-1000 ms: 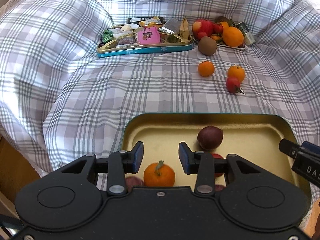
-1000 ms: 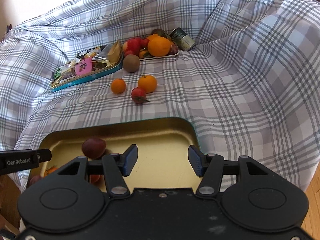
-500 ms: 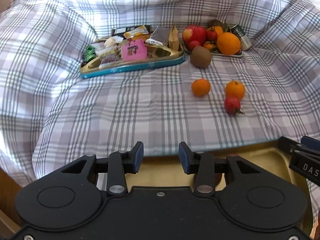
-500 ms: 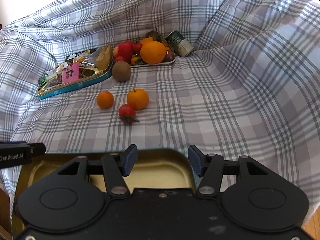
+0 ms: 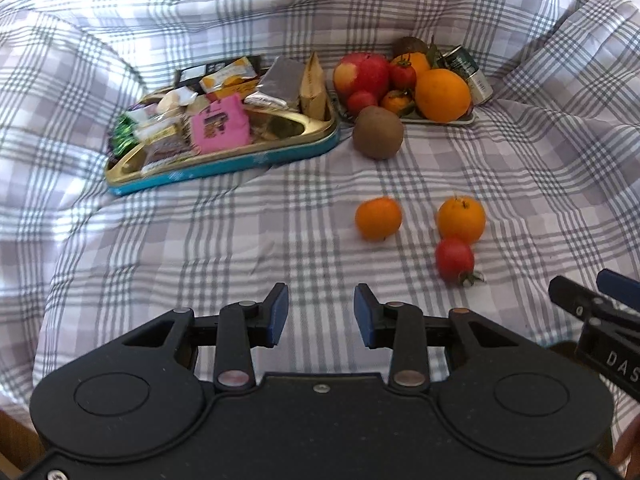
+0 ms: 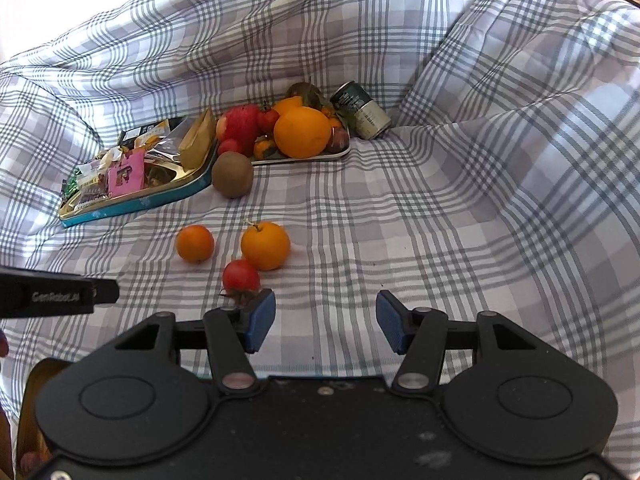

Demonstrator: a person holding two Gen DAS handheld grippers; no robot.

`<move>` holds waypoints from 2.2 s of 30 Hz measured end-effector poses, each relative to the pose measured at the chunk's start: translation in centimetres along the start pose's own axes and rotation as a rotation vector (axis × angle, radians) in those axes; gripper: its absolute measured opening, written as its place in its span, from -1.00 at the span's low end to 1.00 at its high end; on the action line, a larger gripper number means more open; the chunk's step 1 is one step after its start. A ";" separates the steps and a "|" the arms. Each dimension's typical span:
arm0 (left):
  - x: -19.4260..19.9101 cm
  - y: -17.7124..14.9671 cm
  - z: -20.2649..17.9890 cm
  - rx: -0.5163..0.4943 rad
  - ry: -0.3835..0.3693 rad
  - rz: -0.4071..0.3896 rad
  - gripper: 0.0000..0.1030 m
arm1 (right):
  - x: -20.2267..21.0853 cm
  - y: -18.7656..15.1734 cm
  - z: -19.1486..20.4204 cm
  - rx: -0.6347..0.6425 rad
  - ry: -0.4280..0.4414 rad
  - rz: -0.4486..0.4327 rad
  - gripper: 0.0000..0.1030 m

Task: Organize fruits
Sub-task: 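Reach the left tool toward the small tangerine on the cloth, then close the left tool on the small tangerine, then lift the tangerine with the left tool while the right tool reaches toward the kiwi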

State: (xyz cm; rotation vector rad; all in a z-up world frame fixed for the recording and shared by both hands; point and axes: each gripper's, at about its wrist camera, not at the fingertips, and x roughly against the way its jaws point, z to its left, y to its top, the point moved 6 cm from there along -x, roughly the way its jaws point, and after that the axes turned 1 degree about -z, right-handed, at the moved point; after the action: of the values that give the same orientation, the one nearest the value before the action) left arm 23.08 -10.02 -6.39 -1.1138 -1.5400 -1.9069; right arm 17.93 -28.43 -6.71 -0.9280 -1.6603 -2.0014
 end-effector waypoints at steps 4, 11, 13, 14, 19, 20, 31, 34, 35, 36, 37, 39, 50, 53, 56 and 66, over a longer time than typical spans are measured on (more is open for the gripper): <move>-1.1 1.3 -0.8 -0.023 -0.032 -0.010 -0.12 | -1.0 0.3 -0.2 -0.016 0.009 0.017 0.14; -3.5 2.8 -1.9 0.005 -0.093 0.005 -0.12 | -1.6 0.4 -0.2 0.013 -0.001 0.003 0.14; -3.8 3.0 -2.2 0.006 -0.097 -0.003 -0.12 | -1.8 0.3 -0.3 0.013 -0.001 0.008 0.14; -4.0 3.2 -2.3 0.005 -0.099 -0.010 -0.12 | -1.9 0.3 -0.3 0.013 -0.002 0.010 0.15; -4.1 3.9 -2.9 0.008 -0.122 -0.045 -0.12 | -2.5 0.2 -0.9 -0.018 -0.007 0.027 0.14; -4.2 4.0 -3.1 0.007 -0.124 -0.050 -0.12 | -2.6 0.2 -1.0 -0.025 -0.006 0.032 0.14; -6.6 4.4 -3.8 0.000 -0.080 -0.027 -0.12 | -2.5 -0.1 -0.9 -0.012 0.006 0.032 0.13; -7.1 4.5 -3.4 0.003 -0.048 -0.035 -0.12 | -2.6 -0.1 -0.9 -0.013 0.003 0.033 0.13; -7.2 4.5 -3.3 0.005 -0.044 -0.033 -0.11 | -2.6 0.0 -1.0 -0.012 0.002 0.033 0.13; -7.4 4.6 -3.3 0.012 -0.044 -0.031 -0.08 | -2.6 -0.1 -0.9 -0.011 0.002 0.035 0.13; -7.6 4.7 -3.2 0.019 -0.045 -0.031 -0.06 | -2.6 -0.1 -0.9 -0.009 0.001 0.037 0.13; -7.9 4.8 -3.1 0.028 -0.044 -0.025 -0.03 | -2.7 -0.1 -0.9 -0.007 0.001 0.039 0.13; -9.0 4.4 -0.8 0.117 -0.061 0.052 -0.06 | -2.9 0.1 -0.3 0.015 -0.003 0.040 0.13; -9.0 4.2 0.5 0.126 -0.039 0.050 -0.06 | -3.0 0.1 0.1 0.027 0.001 0.042 0.13; -9.0 4.0 1.8 0.147 -0.035 0.057 -0.06 | -3.1 0.2 0.8 0.041 0.007 0.046 0.13; -8.7 3.6 6.1 0.199 -0.006 0.077 -0.06 | -4.5 2.0 3.7 0.091 0.050 0.030 0.13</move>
State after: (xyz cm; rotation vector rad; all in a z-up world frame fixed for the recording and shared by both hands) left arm 32.63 -6.50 -10.95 -1.0747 -1.6257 -1.6606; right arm 23.37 -25.84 -8.02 -0.8586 -1.6846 -1.8969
